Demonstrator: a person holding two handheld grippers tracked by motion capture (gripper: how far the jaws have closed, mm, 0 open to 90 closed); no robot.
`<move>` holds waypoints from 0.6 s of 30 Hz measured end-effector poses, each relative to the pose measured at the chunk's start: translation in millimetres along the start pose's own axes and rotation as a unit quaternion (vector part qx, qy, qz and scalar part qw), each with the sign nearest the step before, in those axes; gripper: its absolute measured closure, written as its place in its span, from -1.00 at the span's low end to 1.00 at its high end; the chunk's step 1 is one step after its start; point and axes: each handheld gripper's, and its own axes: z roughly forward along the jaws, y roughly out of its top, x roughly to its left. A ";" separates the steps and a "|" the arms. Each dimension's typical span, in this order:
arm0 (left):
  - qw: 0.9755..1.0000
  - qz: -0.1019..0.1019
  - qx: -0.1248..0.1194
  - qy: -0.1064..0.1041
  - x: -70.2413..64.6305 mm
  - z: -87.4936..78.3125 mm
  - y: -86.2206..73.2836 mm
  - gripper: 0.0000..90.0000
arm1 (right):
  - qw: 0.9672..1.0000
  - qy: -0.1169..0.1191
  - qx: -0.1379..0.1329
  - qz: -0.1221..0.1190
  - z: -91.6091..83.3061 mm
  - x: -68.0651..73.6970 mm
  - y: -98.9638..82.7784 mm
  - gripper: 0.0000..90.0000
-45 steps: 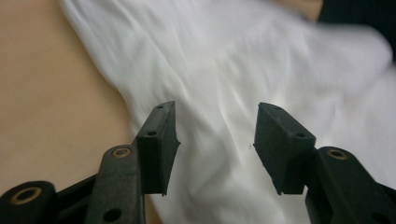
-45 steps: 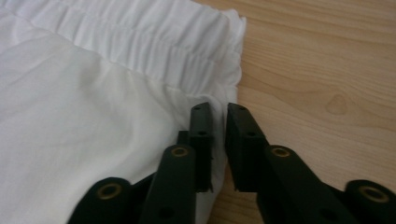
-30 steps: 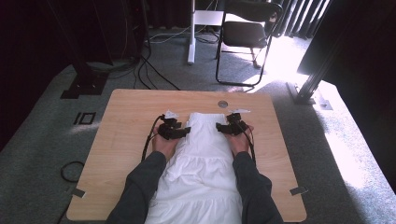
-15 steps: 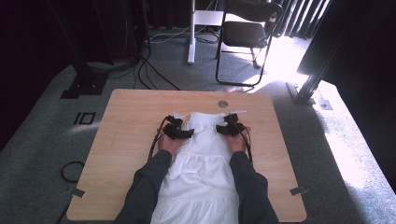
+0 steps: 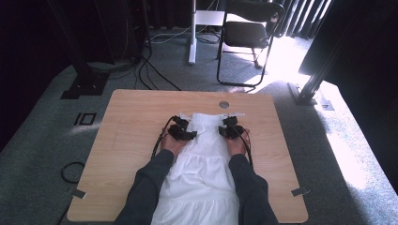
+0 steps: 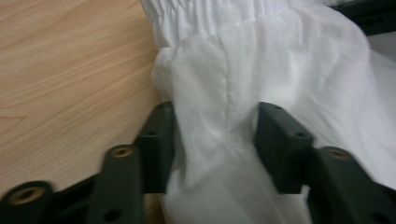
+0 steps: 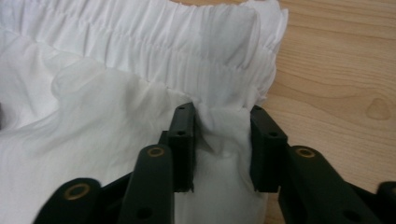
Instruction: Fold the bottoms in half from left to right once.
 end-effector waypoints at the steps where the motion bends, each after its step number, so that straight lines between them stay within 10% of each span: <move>1: 1.000 0.000 0.000 -0.001 -0.6 -0.1 -0.3 0.36 | 1.000 0.000 -0.002 -0.001 -0.2 0.2 -0.7 0.54; 6: 1.000 -0.001 0.004 -0.015 -1.6 -0.2 -0.9 0.76 | 1.000 0.005 -0.001 0.003 -0.7 0.9 -1.0 0.66; 18: 0.999 -0.014 -0.006 -0.028 2.1 -0.5 -4.3 0.82 | 1.000 0.015 -0.005 0.004 -1.1 -1.5 -2.5 0.66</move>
